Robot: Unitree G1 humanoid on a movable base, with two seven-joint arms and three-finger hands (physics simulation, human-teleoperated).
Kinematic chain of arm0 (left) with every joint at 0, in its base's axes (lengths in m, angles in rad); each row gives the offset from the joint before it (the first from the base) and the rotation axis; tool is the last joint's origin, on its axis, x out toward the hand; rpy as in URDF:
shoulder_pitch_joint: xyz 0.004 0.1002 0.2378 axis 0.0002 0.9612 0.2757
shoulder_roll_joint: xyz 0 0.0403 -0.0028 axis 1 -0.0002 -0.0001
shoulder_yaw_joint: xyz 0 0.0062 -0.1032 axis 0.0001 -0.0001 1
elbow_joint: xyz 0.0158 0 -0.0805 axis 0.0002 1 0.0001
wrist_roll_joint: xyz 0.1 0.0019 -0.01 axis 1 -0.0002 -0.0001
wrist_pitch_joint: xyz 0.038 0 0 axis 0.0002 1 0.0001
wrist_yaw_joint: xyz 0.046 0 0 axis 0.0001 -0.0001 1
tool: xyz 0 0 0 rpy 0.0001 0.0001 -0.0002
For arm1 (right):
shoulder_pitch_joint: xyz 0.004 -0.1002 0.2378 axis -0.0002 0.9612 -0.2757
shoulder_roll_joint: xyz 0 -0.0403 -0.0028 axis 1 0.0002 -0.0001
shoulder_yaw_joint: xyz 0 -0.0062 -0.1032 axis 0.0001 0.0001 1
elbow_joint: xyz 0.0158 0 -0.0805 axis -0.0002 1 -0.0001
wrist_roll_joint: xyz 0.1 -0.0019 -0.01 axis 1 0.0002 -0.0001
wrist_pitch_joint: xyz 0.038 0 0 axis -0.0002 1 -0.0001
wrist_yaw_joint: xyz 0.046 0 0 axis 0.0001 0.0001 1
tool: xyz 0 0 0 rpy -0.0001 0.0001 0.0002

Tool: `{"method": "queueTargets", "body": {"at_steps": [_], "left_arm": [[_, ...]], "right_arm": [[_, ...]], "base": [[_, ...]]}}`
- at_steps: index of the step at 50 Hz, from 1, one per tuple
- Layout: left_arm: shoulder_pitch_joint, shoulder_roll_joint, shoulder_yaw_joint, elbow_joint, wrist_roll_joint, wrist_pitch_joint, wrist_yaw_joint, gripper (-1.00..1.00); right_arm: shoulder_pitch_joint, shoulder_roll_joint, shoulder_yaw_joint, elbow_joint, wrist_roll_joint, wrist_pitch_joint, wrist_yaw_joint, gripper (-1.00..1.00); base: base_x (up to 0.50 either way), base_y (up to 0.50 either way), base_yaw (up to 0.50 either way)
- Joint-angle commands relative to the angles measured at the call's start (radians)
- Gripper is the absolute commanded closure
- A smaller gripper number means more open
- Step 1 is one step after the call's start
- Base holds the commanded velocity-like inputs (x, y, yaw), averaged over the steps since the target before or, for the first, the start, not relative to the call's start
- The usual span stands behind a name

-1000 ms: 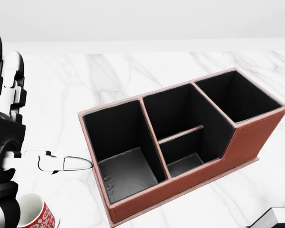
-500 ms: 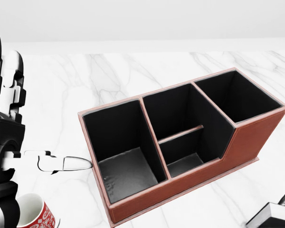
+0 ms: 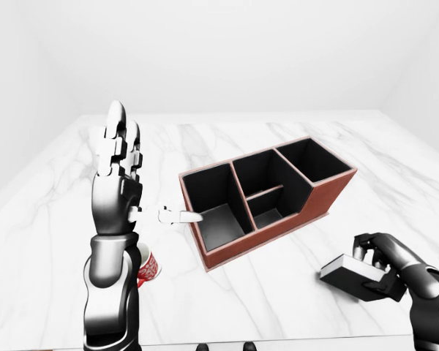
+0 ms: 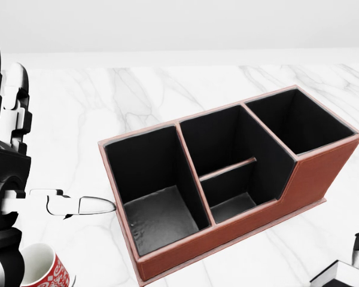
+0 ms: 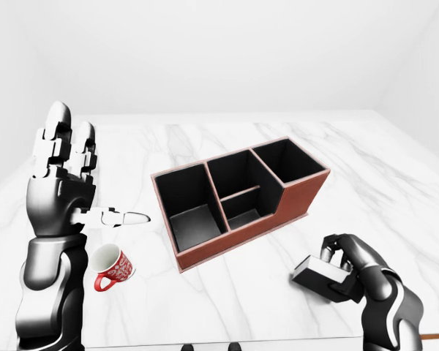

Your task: Pick up the book and place it in the back compartment of the caddy.

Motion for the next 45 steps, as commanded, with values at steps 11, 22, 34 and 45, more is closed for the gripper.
{"method": "queueTargets", "body": {"at_steps": [11, 22, 34, 45], "left_arm": [[-0.002, 0.001, 0.002, -0.003, -0.004, 0.0, 0.001, -1.0], [-0.007, 0.003, 0.007, -0.004, -0.007, 0.0, 0.003, -1.0], [-0.008, 0.003, 0.005, 0.014, -0.006, 0.0, 0.004, -1.0], [-0.013, 0.005, 0.008, 0.01, -0.01, 0.0, 0.006, -1.0]], "right_arm": [[-0.031, 0.018, -0.035, -0.238, -0.039, 0.0, 0.076, 1.0], [-0.057, 0.012, -0.025, -0.31, -0.072, 0.0, 0.076, 1.0], [-0.104, 0.001, 0.004, -0.384, -0.119, 0.0, 0.076, 1.0], [-0.199, -0.034, 0.055, -0.439, -0.154, 0.0, 0.076, 1.0]], "base": [[0.0, 0.0, 0.0], [0.0, 0.0, 0.0], [0.0, 0.0, 0.0], [0.0, 0.0, 0.0]]}}
